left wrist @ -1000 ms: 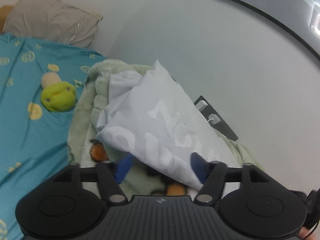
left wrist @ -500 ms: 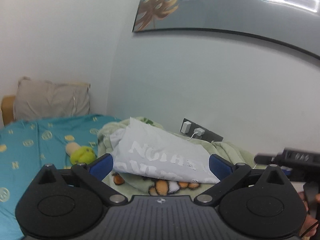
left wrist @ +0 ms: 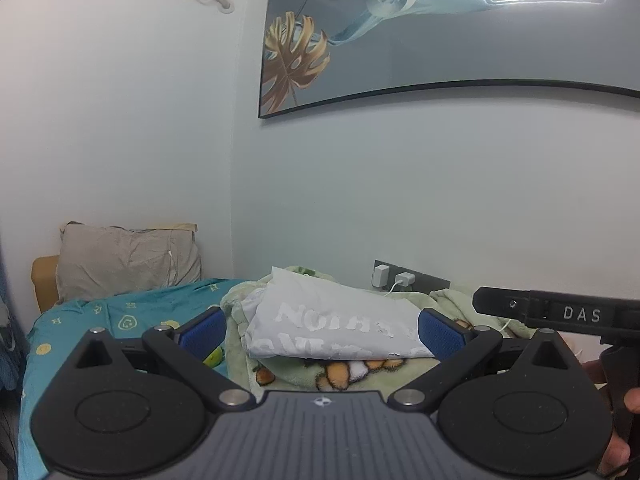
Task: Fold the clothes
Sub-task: 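Open the left gripper and release the folded T-shirt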
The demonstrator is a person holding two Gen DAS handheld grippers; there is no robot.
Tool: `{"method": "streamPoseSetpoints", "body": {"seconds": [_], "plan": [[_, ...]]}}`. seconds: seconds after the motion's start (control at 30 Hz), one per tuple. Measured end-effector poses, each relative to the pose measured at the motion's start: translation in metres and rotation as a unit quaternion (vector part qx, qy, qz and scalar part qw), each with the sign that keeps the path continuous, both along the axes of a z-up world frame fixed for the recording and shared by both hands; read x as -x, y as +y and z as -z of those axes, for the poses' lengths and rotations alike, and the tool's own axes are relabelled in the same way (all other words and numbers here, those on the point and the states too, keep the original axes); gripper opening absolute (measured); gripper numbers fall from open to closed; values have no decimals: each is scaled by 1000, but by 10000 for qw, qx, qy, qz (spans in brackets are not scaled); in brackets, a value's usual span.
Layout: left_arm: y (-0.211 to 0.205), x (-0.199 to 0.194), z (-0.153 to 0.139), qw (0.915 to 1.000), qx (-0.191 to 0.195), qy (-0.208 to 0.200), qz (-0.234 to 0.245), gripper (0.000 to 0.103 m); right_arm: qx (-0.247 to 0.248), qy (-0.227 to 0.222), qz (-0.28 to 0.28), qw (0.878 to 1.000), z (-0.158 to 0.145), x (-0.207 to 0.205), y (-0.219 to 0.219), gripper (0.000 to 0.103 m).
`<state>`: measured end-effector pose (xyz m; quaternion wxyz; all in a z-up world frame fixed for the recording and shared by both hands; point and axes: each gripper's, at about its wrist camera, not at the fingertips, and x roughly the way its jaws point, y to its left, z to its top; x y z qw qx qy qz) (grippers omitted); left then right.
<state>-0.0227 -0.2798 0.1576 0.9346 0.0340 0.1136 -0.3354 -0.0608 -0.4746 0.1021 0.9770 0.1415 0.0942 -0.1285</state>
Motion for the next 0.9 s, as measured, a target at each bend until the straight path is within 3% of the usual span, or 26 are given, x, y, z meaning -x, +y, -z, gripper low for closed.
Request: {"method": "streamPoseSetpoints", "body": {"seconds": [0.2, 0.5, 0.9], "plan": [[-8, -19, 18, 9999, -38, 96, -130, 103, 336, 36, 135, 9993, 11, -11, 0, 85], [-14, -30, 39, 9996, -166, 136, -173, 103, 398, 174, 246, 9988, 29, -23, -1, 85], [-2, -32, 50, 9995, 7, 151, -294, 103, 606, 218, 238, 9976, 45, -29, 17, 85]]}}
